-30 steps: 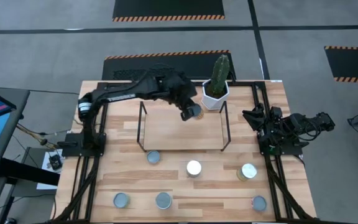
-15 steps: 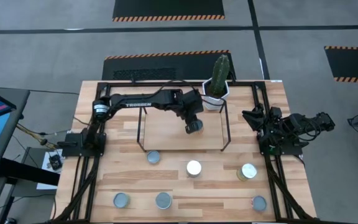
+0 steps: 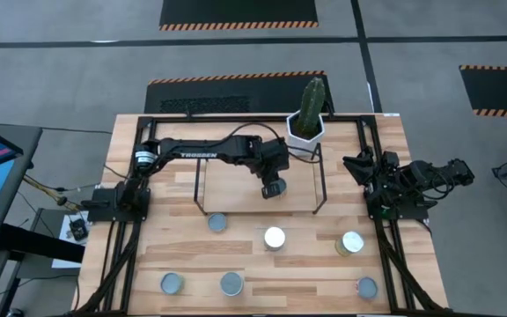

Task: Pick and place cans onto a shelf
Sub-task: Put the small canned black beans on the shelf, then put the big canned carrots on the shelf

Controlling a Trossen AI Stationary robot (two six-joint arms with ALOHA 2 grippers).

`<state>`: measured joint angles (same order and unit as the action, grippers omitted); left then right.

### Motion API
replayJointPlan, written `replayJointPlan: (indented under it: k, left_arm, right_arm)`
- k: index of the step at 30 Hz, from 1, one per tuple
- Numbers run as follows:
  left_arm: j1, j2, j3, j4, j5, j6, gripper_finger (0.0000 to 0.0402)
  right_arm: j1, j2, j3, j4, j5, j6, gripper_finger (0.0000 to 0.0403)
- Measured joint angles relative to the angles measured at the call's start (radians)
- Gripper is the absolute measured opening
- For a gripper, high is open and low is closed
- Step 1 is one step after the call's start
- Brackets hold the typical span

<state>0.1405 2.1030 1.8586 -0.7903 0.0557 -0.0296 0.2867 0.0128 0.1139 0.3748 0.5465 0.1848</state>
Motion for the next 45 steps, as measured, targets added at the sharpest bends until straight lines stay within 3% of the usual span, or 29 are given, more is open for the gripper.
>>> replayJointPlan:
  k: [5,16,20,25,31,34,37,41,45]
  left_arm:
    - [-0.004,0.016,-0.002,0.011,0.001,-0.023,0.0009]
    - [0.009,0.012,0.0,0.046,0.009,-0.017,0.0071]
    - [0.026,0.003,0.06,0.026,0.046,-0.017,0.0083]
    - [0.039,-0.066,0.199,-0.12,0.126,0.016,0.0087]
    - [0.02,-0.168,0.268,-0.36,0.091,0.068,0.0087]
    - [-0.004,-0.226,0.26,-0.49,0.026,0.158,0.0087]
    - [-0.036,-0.274,0.235,-0.617,-0.082,0.214,0.0087]
    - [-0.054,-0.33,0.226,-0.712,-0.234,0.197,0.0087]
    - [-0.048,-0.39,0.226,-0.752,-0.307,0.17,0.0087]
  right_arm:
    - [0.0,0.0,0.0,-0.001,0.0,0.0,0.0111]
    - [0.0,0.0,0.0,0.0,-0.003,0.0,0.0111]
    - [0.0,0.0,0.0,0.018,-0.036,0.0,0.0111]
    - [0.0,0.0,0.0,0.141,-0.171,0.001,0.0111]
    - [0.0,0.09,0.102,0.123,-0.231,-0.061,0.0111]
    - [0.0,0.194,0.241,-0.044,-0.225,-0.083,0.0111]
    - [0.0,0.317,0.433,-0.338,-0.201,0.011,0.0111]
    - [0.0,0.488,0.731,-0.815,-0.229,0.278,0.0111]
    - [0.0,0.646,0.996,-1.259,-0.372,0.615,0.0111]
